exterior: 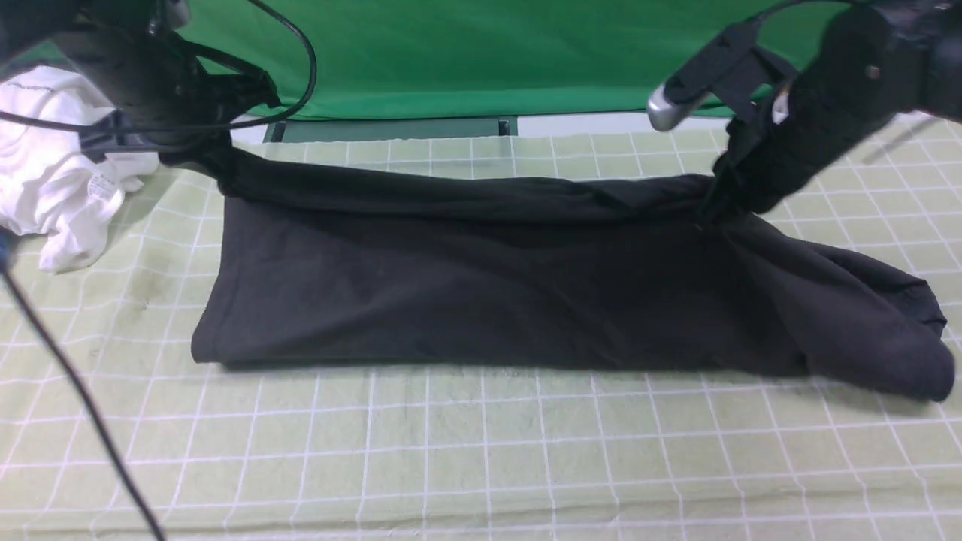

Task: Fold a long-sleeved shirt over a green coffee tablecloth.
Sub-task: 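Fold the black garment in half by bringing its near edge over to the far edge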

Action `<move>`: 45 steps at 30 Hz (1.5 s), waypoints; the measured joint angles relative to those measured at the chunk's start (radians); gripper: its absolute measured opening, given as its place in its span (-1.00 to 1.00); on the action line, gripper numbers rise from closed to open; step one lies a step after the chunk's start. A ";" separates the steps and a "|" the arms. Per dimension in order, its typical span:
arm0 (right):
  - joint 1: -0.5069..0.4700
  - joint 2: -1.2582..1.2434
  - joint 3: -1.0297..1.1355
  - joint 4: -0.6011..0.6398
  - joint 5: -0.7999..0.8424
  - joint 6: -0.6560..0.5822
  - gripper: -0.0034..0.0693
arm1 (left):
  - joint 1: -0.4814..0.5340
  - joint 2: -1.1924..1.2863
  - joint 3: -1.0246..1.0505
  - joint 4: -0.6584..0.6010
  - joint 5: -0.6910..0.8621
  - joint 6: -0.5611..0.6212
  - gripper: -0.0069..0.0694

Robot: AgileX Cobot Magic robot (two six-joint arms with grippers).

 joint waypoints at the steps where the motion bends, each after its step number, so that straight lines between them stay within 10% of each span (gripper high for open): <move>1: -0.007 0.038 -0.036 0.000 -0.002 -0.001 -0.84 | 0.006 0.036 -0.032 -0.006 0.005 0.000 -0.77; 11: -0.035 0.297 -0.258 0.000 -0.046 -0.002 -0.80 | 0.028 0.255 -0.250 -0.041 0.001 0.002 -0.77; 16: -0.036 0.331 -0.272 -0.007 -0.100 -0.002 -0.45 | 0.028 0.270 -0.263 -0.039 -0.018 0.002 -0.72; 23: -0.037 0.308 -0.274 -0.008 -0.090 0.006 0.02 | 0.028 0.269 -0.274 0.039 -0.027 0.002 -0.25; 30: -0.039 0.150 -0.277 -0.008 0.070 0.056 -0.25 | 0.035 0.250 -0.395 0.082 0.076 0.037 0.16; 36: -0.039 0.005 -0.279 -0.008 0.251 0.059 -0.86 | -0.043 0.234 -0.451 -0.059 0.228 0.224 -0.37; 45: -0.042 -0.035 -0.279 -0.008 0.327 0.059 -0.89 | -0.309 0.292 -0.447 -0.100 0.229 0.317 -0.79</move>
